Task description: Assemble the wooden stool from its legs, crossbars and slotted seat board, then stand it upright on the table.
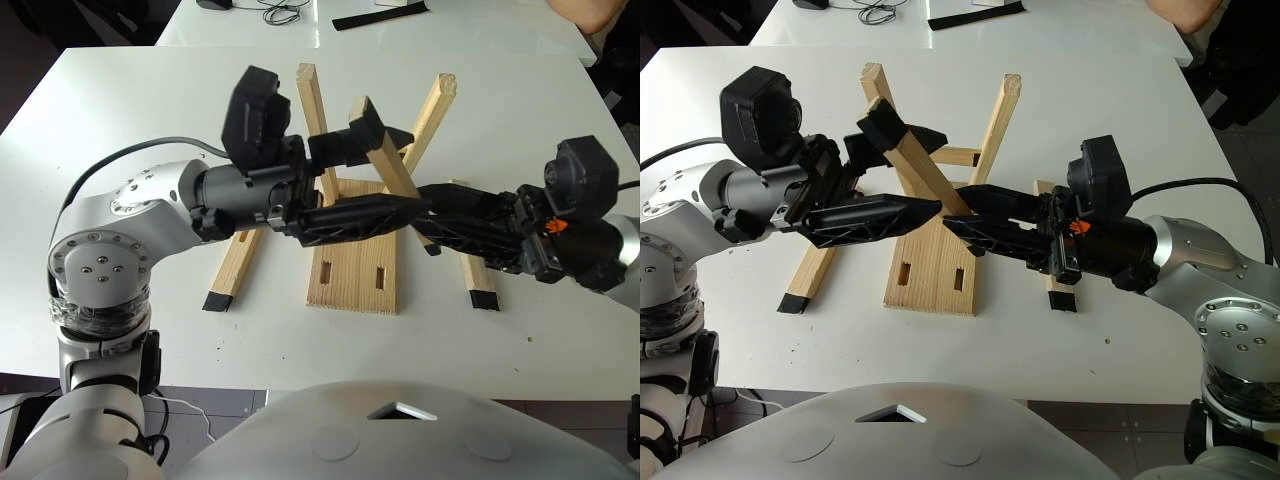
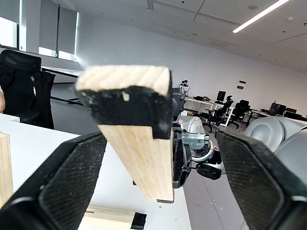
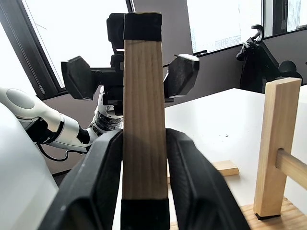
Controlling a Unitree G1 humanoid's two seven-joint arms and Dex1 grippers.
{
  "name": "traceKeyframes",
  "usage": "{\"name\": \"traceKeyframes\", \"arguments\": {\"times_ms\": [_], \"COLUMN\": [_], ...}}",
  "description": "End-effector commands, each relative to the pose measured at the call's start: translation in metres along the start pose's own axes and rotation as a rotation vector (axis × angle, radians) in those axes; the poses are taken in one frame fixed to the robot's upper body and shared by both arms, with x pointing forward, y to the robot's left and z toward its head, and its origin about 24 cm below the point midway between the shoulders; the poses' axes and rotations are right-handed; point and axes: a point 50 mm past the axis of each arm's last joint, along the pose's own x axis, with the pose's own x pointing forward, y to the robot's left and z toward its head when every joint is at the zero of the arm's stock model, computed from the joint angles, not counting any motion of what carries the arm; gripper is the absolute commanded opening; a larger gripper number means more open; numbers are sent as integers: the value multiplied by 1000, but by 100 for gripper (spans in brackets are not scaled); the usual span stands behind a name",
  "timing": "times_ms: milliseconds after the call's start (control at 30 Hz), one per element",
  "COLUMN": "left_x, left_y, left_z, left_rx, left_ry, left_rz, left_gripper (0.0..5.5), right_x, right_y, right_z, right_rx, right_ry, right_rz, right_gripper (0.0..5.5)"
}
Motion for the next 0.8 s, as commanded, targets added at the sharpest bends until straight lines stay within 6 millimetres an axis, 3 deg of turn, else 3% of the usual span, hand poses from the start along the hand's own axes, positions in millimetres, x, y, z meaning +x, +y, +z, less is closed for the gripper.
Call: {"name": "traceKeyframes", "arguments": {"times_ms": [33, 367, 567, 800], "left_x": [3, 5, 5, 5], "left_y": [-1, -1, -10, -4], "left_z": [-9, -8, -7, -6], "left_rx": [33, 41, 54, 40], "left_ry": [79, 75, 85, 84], "left_rz": [0, -22, -93, -77], "left_gripper": [409, 409, 320, 224], "right_x": [-1, 1, 0, 0], "right_y": [0, -1, -3, -3], "right_z": [2, -3, -5, -6], "right_rx": [-20, -22, -36, -40], "right_ry": [51, 93, 108, 124], "right_rz": [23, 47, 38, 45], "right_gripper": [132, 132, 132, 132]}}
